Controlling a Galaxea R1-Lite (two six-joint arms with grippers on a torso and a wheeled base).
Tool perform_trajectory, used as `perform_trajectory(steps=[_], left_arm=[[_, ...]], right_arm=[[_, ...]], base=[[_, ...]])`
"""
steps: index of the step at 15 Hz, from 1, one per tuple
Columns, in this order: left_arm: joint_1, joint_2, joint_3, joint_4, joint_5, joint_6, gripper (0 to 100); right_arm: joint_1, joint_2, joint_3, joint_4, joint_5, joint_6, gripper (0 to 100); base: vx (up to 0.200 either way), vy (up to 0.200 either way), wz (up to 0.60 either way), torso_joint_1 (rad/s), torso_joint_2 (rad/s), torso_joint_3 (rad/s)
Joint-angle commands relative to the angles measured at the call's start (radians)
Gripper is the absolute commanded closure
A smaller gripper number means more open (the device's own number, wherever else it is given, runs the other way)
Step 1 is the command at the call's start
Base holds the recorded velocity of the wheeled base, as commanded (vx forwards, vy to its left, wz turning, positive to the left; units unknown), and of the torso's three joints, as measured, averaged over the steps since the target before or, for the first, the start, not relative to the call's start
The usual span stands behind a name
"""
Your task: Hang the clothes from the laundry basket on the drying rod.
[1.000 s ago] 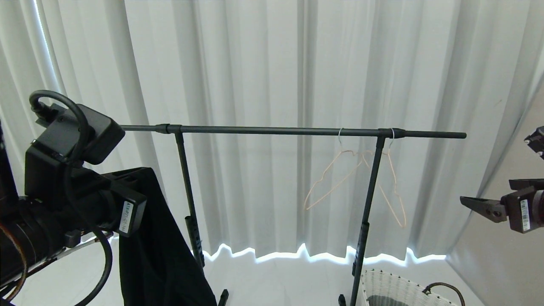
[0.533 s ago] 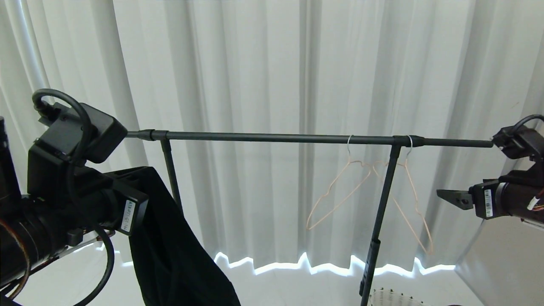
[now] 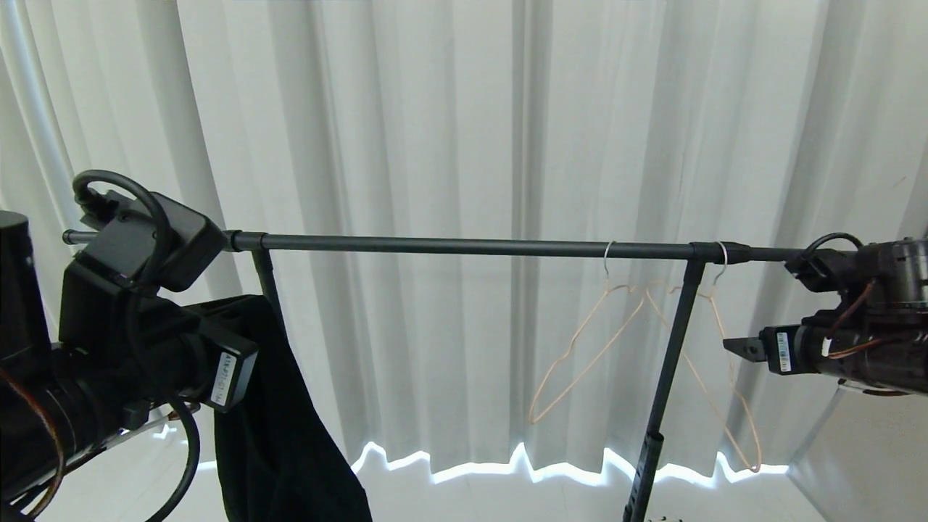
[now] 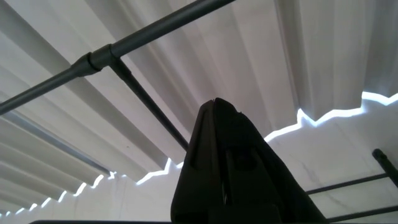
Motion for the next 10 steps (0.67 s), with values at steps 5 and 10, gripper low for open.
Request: perform_trajectory(steps=[5,10], left_arm=[[0.002,-0.008,0.001,-0.001,0.0,0.001,100],[0.002,-0.006,0.003,-0.001,0.0,0.001,100]], right_arm=[[-0.01,0.31,0.001,-0.223,0.003,0.018,0],[-0.016,0.359,-0.002,-0.249,0.007,0.021,0]], base=[[0.0,0.0,0.0,0.0,0.0,0.0],[0.0,0.0,0.0,0.0,0.0,0.0]])
